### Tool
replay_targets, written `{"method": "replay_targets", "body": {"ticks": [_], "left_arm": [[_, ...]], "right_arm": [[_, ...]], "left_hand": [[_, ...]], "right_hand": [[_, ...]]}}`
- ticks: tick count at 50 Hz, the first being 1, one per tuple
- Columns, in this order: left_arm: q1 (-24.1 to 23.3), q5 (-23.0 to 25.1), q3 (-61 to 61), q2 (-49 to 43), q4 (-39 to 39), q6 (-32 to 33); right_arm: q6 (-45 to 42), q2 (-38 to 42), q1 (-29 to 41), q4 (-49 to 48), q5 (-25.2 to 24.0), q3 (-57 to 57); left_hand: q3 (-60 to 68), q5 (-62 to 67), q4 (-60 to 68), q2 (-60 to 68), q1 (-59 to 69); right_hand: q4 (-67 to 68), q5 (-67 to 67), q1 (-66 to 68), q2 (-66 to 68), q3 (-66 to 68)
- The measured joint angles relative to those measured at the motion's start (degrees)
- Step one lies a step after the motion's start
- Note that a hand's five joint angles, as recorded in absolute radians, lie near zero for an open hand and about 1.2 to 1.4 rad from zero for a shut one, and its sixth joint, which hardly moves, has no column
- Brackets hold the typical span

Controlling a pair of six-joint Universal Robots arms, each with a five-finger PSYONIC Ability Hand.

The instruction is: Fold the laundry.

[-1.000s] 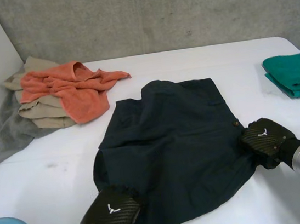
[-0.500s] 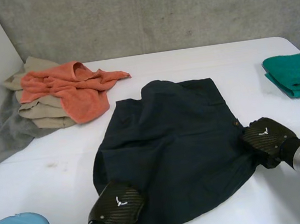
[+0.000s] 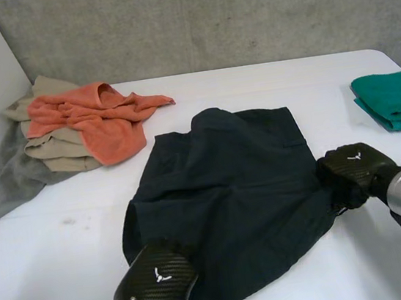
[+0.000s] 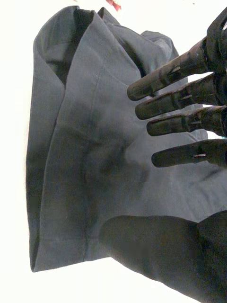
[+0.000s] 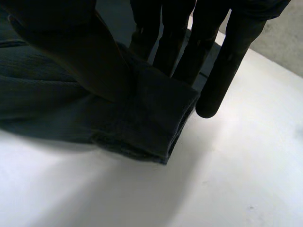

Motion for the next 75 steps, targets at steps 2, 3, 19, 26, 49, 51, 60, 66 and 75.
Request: {"method": "replay_targets", "body": {"ticks": [2, 3, 19, 26, 49, 51, 60, 66, 75], "left_arm": [[-0.2, 0.0, 0.1, -0.1, -0.3, -0.5], [-0.3, -0.1, 0.1, -0.1, -0.5, -0.9], [-0.8, -1.0, 3.4, -4.4, -3.7, -5.6], [-1.1, -2.3, 4.8, -9.0, -2.8, -5.4], [-2.2, -3.1, 3.6, -10.5, 11.2, 0.6], [-2.1, -3.2, 3.5, -7.7, 10.4, 1.2], [-1.7, -2.9, 4.5, 12.3, -4.8, 0.9], [-1.6, -2.6, 5.8, 20.4, -19.7, -1.6], [-0.8, -2.5, 6.9, 17.2, -23.3, -6.1]], "right_arm": [[1.4, 1.3, 0.5, -0.8, 1.1, -1.0], [2.0, 1.8, 0.7, -1.3, 1.5, -1.4], [6.9, 4.6, 1.4, -7.9, 5.5, -1.6], [7.0, 4.8, 1.9, -7.9, 5.4, -1.5], [5.2, 2.3, 1.8, -5.4, 4.9, -1.1], [2.2, 0.1, 1.7, -2.5, 4.4, -0.9], [-27.5, -12.0, -0.9, 19.4, 2.6, 2.7], [-45.1, -18.0, -6.1, 33.4, 2.3, 6.3], [-45.4, -19.9, -10.0, 34.0, -3.4, 5.9]], "left_hand": [[-1.0, -1.0, -1.1, -1.0, -1.2], [-1.3, -1.3, -1.4, -1.3, -1.5], [-2.8, -2.8, -2.9, -2.7, -2.6], [-2.9, -2.8, -2.9, -2.7, -2.7], [37.1, 37.0, 38.2, 37.4, 31.5], [37.1, 37.0, 38.2, 37.4, 31.5], [37.1, 37.0, 38.2, 37.4, 31.5], [37.1, 37.3, 38.2, 37.4, 31.5], [37.1, 37.5, 38.2, 37.5, 31.5]], "right_hand": [[0.0, 0.0, 0.0, 0.0, 0.0], [0.0, 0.0, 0.0, 0.0, 0.0], [0.0, 0.1, 0.0, 0.0, 0.0], [0.0, 0.2, 0.0, 0.0, 0.0], [0.0, 0.2, 0.0, 0.0, 0.0], [0.0, 0.2, 0.0, 0.0, 0.0], [0.0, 0.2, 0.0, 0.0, 0.0], [0.0, 0.2, 0.0, 0.0, 0.0], [0.0, 0.2, 0.0, 0.0, 0.2]]}}
